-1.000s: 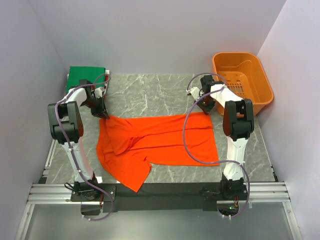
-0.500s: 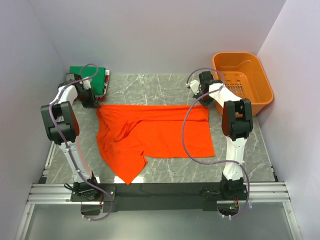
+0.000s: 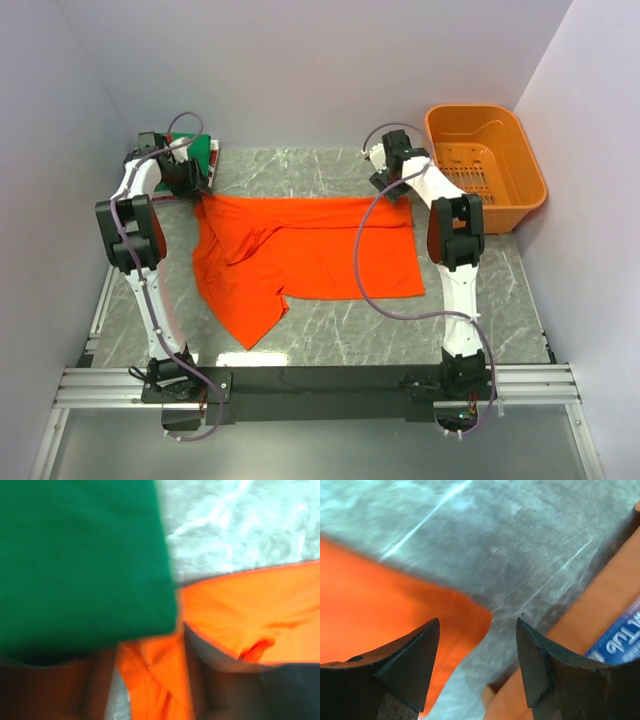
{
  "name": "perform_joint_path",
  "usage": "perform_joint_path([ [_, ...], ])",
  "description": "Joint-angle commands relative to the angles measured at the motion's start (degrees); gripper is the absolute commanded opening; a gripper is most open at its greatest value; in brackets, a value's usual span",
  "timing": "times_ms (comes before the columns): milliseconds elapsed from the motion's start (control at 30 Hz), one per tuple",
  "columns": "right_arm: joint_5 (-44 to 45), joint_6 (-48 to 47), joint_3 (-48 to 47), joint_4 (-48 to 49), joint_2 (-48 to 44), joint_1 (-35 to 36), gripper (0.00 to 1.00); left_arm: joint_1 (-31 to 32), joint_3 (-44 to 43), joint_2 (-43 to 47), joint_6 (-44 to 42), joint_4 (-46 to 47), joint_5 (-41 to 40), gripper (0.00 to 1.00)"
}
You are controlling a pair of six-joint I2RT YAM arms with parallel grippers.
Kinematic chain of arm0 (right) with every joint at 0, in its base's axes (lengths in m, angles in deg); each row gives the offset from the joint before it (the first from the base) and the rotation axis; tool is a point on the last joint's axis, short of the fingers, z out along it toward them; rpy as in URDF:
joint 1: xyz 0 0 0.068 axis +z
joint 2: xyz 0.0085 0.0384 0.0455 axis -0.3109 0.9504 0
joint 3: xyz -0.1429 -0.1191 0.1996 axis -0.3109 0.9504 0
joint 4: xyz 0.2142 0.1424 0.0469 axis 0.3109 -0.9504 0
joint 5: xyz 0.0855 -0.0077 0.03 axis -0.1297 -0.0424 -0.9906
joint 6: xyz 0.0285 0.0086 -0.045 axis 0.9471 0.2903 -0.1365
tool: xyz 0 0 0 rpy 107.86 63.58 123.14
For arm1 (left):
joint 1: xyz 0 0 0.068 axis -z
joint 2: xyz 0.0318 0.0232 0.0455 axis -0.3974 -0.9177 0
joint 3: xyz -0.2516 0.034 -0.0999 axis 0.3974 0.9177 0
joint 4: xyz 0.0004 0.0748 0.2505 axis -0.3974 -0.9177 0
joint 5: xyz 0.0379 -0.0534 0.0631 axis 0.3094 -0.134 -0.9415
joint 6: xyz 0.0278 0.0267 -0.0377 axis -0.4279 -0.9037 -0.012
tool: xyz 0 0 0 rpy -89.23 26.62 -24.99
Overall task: Fold and stack the t-shirts
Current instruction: Fold the tshirt
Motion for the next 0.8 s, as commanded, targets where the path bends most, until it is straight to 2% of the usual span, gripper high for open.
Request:
perform_joint_path([
  [0, -5.6, 3.1, -1.2, -5.4, -6.6, 1.0, 0.7, 0.1, 5.4, 13.4, -7.3, 2.9, 6.7, 0.64],
  [33, -6.3, 3.5, -0.4, -5.7, -7.8, 1.2, 0.7, 0.5, 7.6, 15.7, -7.8, 3.7, 7.1, 0.74],
  [67, -7.2, 3.6, 0.8, -6.3, -10.0, 1.3, 0.7, 1.1, 9.4, 17.7, -8.7, 4.0, 6.3, 0.78],
  [167, -9.6, 4.2, 2.6, -9.0, -12.7, 1.6, 0.66, 5.8, 14.4, 22.5, -14.7, 1.2, 2.9, 0.74],
  [267, -13.0, 5.1, 3.1, -12.6, -13.5, 1.6, 0.59, 10.8, 17.7, 23.7, -14.8, 1.4, 1.5, 0.69],
  [400, -14.3, 6.3, 4.8, -15.2, -13.7, 1.6, 0.52, 16.8, 21.0, 22.0, -13.0, 1.8, -0.7, 0.68],
  [533, -15.6, 7.2, 6.9, -16.1, -14.5, 1.5, 0.49, 19.8, 21.5, 18.9, -11.9, 2.3, -3.0, 0.69],
  [767, -16.1, 7.8, 12.2, -15.6, -17.1, 1.6, 0.48, 21.6, 20.2, 15.3, -11.8, 3.1, -4.6, 0.68],
])
